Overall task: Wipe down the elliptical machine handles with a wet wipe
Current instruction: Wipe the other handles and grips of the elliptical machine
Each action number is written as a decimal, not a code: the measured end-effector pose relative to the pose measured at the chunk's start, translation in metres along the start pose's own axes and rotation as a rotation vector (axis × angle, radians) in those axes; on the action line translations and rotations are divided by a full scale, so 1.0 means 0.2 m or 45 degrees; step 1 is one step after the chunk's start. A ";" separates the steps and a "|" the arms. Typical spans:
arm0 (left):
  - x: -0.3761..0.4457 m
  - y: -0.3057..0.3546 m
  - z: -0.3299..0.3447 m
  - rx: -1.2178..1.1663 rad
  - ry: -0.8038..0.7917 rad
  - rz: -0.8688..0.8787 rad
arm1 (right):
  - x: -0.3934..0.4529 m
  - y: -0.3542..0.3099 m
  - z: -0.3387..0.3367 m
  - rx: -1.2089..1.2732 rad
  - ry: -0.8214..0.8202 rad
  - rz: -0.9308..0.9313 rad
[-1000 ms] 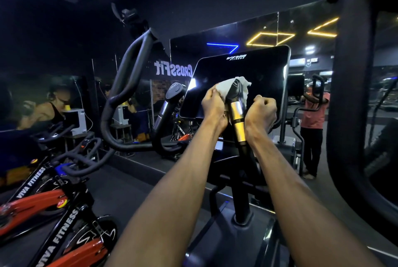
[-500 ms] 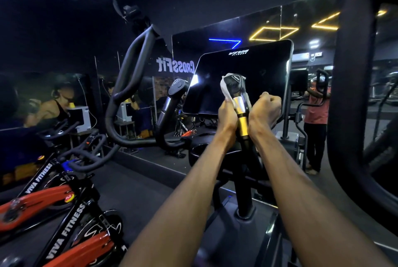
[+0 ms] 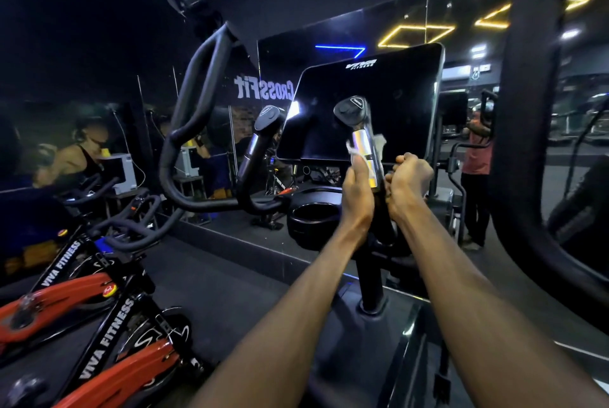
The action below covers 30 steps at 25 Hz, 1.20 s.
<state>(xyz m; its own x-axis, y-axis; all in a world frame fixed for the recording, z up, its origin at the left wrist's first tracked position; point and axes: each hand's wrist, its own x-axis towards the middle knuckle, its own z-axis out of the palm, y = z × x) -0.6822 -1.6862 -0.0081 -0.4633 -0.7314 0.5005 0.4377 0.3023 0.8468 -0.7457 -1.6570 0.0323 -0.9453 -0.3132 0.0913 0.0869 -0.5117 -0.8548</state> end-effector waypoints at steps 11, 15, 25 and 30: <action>-0.17 -0.05 0.03 0.177 0.080 0.014 | -0.06 0.06 -0.12 0.043 -0.081 0.061; -0.28 -0.07 0.02 0.303 0.001 -0.008 | -0.11 0.07 -0.13 -0.037 -0.036 0.016; -0.36 -0.18 -0.06 0.519 -0.178 0.016 | -0.18 0.13 -0.23 -0.102 0.002 -0.097; -0.35 -0.26 -0.06 0.487 -0.238 -0.010 | -0.20 0.17 -0.28 -0.243 0.002 -0.070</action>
<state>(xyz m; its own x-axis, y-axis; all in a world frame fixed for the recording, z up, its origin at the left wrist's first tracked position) -0.6634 -1.6573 -0.0893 -0.6126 -0.6216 0.4882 0.1325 0.5281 0.8387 -0.7236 -1.6169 -0.0297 -0.9474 -0.2879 0.1398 -0.0258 -0.3667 -0.9300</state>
